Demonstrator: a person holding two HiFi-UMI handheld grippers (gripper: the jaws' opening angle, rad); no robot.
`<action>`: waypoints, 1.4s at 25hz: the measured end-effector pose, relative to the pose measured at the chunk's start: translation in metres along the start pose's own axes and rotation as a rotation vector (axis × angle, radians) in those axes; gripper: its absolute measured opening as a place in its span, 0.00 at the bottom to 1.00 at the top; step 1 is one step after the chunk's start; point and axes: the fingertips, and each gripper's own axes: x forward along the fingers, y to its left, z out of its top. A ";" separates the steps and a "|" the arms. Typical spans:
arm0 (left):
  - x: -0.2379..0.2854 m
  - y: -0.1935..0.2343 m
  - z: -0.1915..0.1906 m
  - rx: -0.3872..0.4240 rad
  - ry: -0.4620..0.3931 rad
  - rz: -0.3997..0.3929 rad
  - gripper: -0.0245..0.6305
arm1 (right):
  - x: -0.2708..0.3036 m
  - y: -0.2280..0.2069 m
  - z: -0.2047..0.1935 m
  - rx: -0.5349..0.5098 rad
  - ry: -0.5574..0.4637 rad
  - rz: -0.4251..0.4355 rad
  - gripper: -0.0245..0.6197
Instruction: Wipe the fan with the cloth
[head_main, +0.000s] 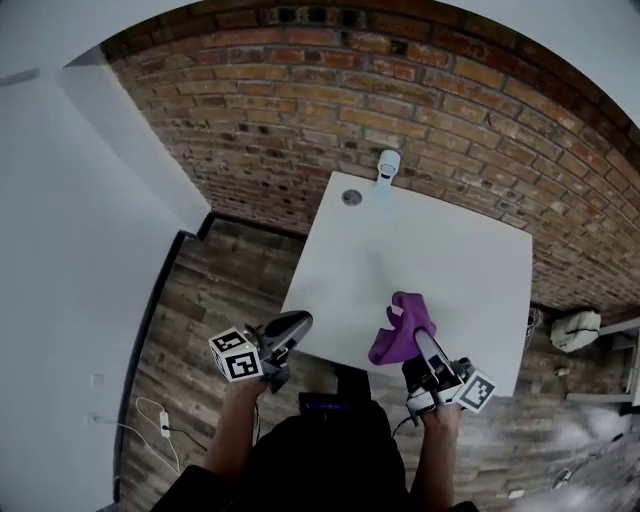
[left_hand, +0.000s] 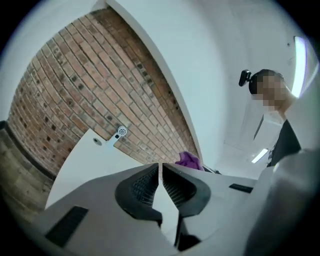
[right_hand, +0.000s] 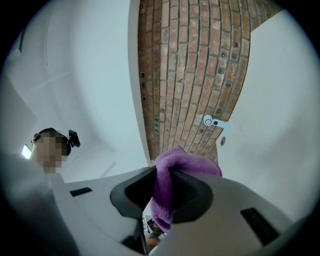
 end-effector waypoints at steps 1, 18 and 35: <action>-0.011 -0.017 -0.003 -0.008 -0.041 -0.022 0.08 | -0.014 0.015 -0.013 0.011 0.000 0.003 0.14; -0.089 -0.180 -0.026 0.019 -0.249 -0.185 0.08 | -0.098 0.149 -0.083 -0.047 -0.009 0.124 0.14; 0.051 -0.334 -0.119 0.035 -0.022 -0.306 0.08 | -0.290 0.154 -0.017 0.008 -0.142 0.127 0.14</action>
